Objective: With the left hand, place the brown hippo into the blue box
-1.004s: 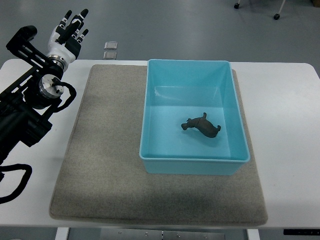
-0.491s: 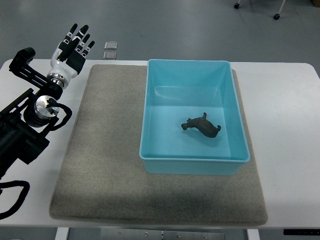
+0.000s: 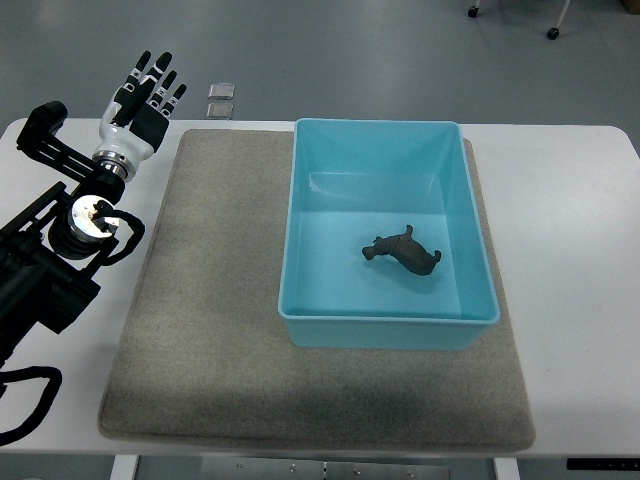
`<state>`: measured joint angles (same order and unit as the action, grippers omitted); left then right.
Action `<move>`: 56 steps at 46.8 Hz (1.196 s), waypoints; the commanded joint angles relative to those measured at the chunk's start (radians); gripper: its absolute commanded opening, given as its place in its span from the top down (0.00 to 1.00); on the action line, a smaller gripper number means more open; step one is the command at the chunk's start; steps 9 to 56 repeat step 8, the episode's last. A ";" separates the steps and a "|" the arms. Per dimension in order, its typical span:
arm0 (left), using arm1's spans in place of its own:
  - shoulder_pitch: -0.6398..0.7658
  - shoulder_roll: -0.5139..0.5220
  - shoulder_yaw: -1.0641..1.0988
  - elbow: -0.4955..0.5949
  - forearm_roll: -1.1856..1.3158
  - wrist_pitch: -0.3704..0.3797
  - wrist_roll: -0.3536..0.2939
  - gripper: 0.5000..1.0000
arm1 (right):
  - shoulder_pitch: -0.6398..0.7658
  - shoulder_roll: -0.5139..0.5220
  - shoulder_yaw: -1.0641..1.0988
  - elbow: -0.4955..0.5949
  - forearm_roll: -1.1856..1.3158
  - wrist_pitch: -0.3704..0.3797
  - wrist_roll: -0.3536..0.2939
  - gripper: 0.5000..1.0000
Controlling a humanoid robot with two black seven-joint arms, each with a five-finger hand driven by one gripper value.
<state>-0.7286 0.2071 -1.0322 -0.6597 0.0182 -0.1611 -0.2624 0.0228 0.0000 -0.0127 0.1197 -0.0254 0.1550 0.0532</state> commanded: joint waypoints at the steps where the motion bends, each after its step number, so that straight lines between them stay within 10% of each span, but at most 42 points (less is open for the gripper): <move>1: 0.000 0.000 0.000 0.000 -0.001 0.002 -0.001 0.01 | -0.001 0.000 0.000 0.000 0.004 0.000 0.000 0.13; 56: 0.000 -0.002 0.000 0.000 -0.001 0.002 -0.001 0.01 | -0.001 0.000 0.000 0.003 0.001 0.011 0.000 0.13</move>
